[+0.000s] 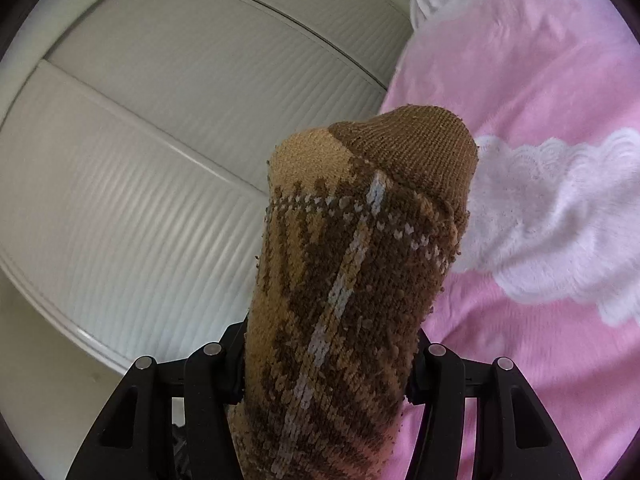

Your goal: Fold small clothes

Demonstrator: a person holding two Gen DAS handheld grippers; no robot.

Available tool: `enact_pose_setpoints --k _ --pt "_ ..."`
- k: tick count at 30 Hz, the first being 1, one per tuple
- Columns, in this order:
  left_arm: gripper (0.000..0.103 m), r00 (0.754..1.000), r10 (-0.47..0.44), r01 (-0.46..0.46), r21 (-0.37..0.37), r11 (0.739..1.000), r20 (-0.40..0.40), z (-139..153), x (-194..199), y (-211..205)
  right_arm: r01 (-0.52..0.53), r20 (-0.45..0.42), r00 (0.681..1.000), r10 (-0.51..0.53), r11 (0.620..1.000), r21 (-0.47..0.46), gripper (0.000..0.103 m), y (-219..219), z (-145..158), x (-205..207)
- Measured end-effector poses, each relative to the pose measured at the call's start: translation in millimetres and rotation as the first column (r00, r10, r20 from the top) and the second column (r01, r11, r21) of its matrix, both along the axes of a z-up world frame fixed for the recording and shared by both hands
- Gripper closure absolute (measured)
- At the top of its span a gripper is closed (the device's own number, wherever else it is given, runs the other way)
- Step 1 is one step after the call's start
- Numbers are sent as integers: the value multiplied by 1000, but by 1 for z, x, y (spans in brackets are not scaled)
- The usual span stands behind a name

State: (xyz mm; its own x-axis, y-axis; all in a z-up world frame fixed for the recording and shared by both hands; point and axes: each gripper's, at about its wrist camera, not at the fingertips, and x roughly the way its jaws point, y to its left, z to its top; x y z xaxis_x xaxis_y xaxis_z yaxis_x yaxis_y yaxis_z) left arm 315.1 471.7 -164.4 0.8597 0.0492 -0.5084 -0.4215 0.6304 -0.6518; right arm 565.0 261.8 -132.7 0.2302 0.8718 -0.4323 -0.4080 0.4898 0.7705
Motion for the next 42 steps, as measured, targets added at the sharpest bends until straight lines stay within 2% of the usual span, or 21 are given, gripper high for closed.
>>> enact_pose_setpoints --k 4,6,8,12,15,16,18,20,22,23,25,27,29,34,36,42 --pt "61 998 -13 10 -55 998 -61 -54 14 2 10 -50 999 -18 987 -158 43 7 -50 21" --pt "55 999 -15 14 -27 1000 -34 -66 8 -6 14 -26 999 -19 985 -170 37 1 -59 21" --pt "51 1000 -25 25 1 1000 -11 -69 2 -12 16 -5 1000 -17 986 -168 35 -5 -58 18" --pt "51 1000 -1 1 -8 1000 6 -65 -11 -17 19 64 998 -3 969 -246 31 -8 -42 12" --pt "53 1000 28 -29 97 995 9 -38 -29 -25 66 166 986 -10 940 -335 31 -15 -23 -5" --pt "53 999 37 -39 138 990 11 -29 -34 -24 94 224 975 -12 928 -360 31 -19 -16 -23" --pt "53 998 42 -54 245 968 54 -8 -50 -35 164 373 928 0 898 -408 31 -24 1 -54" --pt "53 996 15 -43 309 950 93 7 -54 -40 192 506 861 48 891 -411 31 -25 16 -80" --pt "50 987 -86 34 349 936 134 17 -51 -47 200 608 787 107 887 -415 31 -20 27 -100" --pt "50 982 -127 73 349 934 136 18 -47 -48 198 631 764 132 884 -424 31 -7 26 -96" --pt "47 972 -193 135 350 927 136 16 -37 -48 173 649 739 181 880 -443 31 2 26 -101" --pt "40 972 -211 161 359 919 104 13 -26 -46 140 642 734 222 876 -462 31 7 24 -103" --pt "36 976 -206 173 339 925 64 4 -17 -37 114 625 736 259 863 -492 31 11 15 -99" --pt "35 980 -198 188 278 942 9 -19 -5 -18 67 583 747 320 837 -544 30 22 -6 -86" --pt "35 980 -198 192 259 946 -4 -29 -1 -15 66 580 748 323 833 -549 26 24 -11 -87" --pt "34 980 -193 197 249 948 -38 -42 3 -17 50 523 796 306 827 -560 17 23 -26 -76"
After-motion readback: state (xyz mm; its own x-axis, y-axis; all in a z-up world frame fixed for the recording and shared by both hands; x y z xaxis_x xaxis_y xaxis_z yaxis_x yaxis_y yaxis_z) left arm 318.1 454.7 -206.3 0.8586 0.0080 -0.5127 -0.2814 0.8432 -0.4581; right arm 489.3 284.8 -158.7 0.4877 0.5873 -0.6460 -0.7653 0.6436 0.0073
